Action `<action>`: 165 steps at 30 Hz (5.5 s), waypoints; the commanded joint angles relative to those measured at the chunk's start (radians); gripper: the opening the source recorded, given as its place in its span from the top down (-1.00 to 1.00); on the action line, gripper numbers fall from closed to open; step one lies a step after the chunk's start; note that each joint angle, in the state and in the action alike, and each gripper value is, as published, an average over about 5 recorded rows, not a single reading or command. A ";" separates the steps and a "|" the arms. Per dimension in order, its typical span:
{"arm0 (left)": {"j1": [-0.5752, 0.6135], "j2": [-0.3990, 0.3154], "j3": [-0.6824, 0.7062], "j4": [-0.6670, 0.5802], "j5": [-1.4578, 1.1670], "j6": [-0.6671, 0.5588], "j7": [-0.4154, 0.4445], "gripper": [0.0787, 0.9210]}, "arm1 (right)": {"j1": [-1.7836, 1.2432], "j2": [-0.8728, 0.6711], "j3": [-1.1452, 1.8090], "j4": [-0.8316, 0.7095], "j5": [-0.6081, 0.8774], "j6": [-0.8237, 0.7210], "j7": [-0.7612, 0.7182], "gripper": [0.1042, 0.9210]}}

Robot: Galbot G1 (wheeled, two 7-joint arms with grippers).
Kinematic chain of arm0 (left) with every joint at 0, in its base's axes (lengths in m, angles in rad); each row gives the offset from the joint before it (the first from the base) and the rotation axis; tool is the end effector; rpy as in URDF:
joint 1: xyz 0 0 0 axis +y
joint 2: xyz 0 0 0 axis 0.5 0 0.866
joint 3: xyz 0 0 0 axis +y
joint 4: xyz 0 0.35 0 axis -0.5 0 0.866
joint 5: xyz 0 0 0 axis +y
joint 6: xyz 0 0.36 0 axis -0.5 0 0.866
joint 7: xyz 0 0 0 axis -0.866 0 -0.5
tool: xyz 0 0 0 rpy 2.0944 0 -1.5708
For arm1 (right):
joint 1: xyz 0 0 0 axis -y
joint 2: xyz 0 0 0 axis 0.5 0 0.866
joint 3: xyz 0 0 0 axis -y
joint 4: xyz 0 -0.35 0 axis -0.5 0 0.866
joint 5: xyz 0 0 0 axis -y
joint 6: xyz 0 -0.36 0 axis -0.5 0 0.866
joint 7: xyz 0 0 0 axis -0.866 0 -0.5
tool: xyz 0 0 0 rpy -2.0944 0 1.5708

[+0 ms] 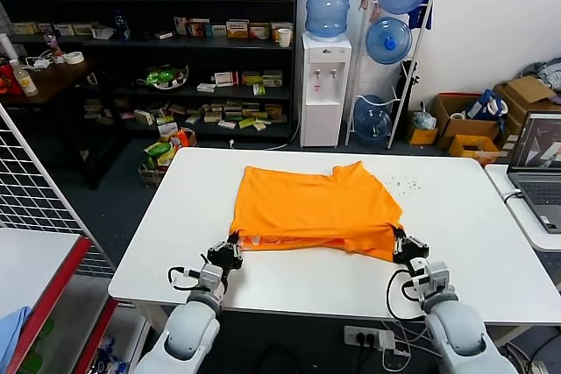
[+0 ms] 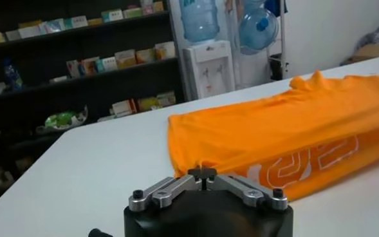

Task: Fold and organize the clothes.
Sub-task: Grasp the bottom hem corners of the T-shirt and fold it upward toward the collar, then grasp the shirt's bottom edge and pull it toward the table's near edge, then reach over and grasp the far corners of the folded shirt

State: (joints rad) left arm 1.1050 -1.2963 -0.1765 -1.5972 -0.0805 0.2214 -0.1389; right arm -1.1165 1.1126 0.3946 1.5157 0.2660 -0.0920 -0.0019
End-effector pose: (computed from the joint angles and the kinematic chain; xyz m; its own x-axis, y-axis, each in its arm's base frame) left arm 0.3170 -0.0255 -0.3799 -0.9387 0.1543 0.3084 0.2229 0.9539 0.2011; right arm 0.3312 -0.1221 -0.3760 -0.9619 -0.0741 0.2630 -0.1244 0.9758 -0.1801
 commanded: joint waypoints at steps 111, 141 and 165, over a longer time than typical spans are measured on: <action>0.179 0.293 -0.063 -0.388 -0.452 0.256 -0.114 -0.28 | -0.362 -0.217 0.173 0.453 0.276 -0.206 0.151 -0.44; -0.595 0.048 0.262 0.527 -0.417 0.166 -0.022 -0.77 | 0.518 -0.065 -0.185 -0.453 0.355 -0.333 -0.143 -0.76; -0.621 -0.024 0.209 0.694 -0.360 0.125 -0.007 -0.75 | 0.559 0.079 -0.205 -0.611 0.274 -0.272 -0.205 -0.21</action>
State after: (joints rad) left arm 0.5074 -1.3040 0.0317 -0.9738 -0.4458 0.3452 -0.1571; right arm -0.5851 1.1543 0.2022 0.9672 0.5568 -0.3692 -0.1922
